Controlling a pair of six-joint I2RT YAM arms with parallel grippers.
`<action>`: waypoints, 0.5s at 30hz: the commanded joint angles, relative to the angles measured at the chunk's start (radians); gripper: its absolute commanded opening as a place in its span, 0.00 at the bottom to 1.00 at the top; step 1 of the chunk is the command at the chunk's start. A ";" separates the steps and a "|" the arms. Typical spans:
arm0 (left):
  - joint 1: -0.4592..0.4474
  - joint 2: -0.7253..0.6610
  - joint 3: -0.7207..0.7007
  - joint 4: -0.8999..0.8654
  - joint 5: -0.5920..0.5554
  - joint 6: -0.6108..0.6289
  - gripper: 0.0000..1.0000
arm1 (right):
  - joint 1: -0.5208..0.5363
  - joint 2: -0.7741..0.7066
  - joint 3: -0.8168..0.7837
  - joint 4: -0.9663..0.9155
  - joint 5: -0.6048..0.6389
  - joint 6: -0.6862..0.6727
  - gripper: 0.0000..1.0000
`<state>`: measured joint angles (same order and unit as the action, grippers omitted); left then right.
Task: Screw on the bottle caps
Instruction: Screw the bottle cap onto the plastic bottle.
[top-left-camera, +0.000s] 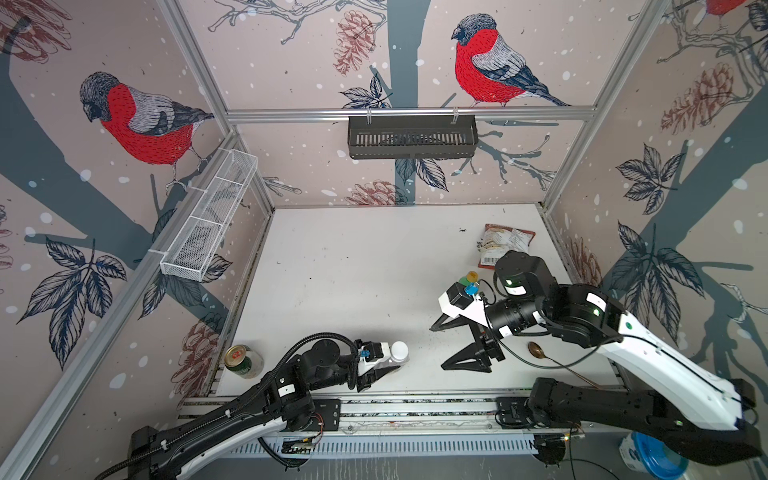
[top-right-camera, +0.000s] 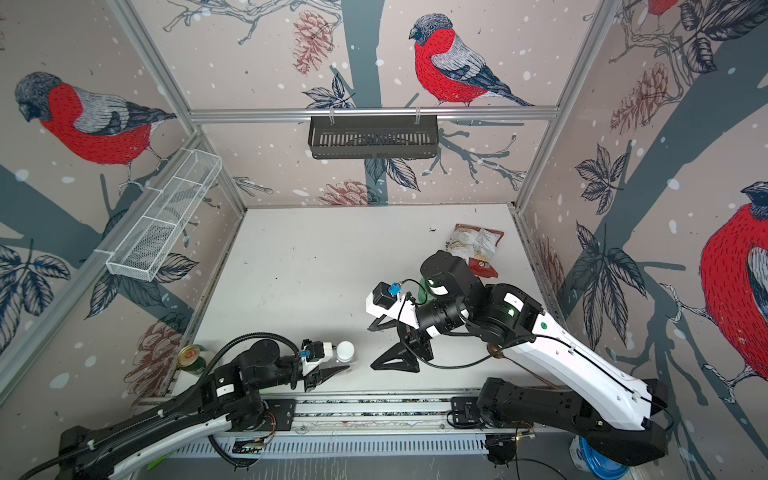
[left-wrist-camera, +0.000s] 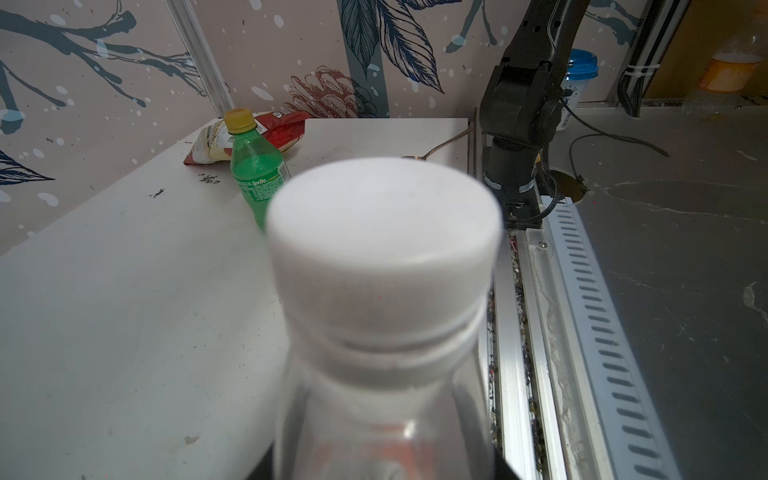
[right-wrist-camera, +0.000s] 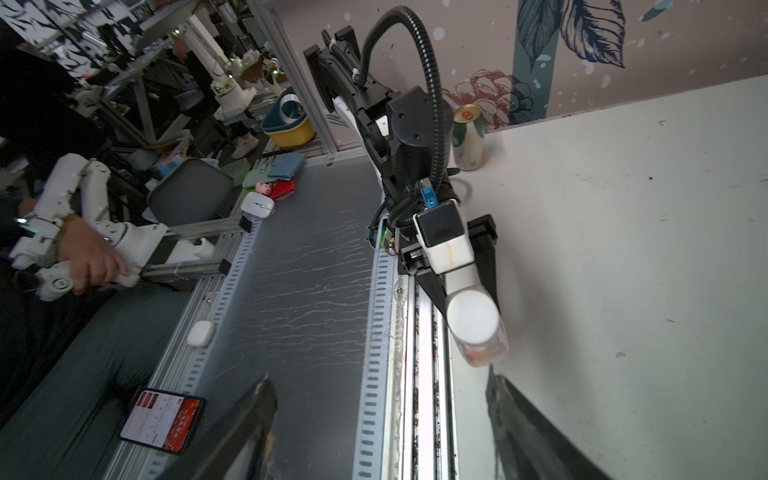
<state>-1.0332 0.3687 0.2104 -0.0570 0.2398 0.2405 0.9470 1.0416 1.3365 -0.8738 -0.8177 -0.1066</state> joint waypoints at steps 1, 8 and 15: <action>-0.003 -0.007 0.006 0.005 0.018 0.003 0.38 | -0.026 0.003 -0.001 -0.008 -0.168 -0.002 0.83; -0.007 -0.017 0.004 0.003 0.016 0.006 0.38 | -0.042 0.020 -0.019 0.010 -0.202 0.014 0.82; -0.010 -0.019 0.002 0.002 0.015 0.008 0.38 | -0.046 0.024 -0.022 0.021 -0.200 0.018 0.81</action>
<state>-1.0416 0.3511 0.2100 -0.0681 0.2432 0.2409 0.9028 1.0645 1.3167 -0.8761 -1.0016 -0.0982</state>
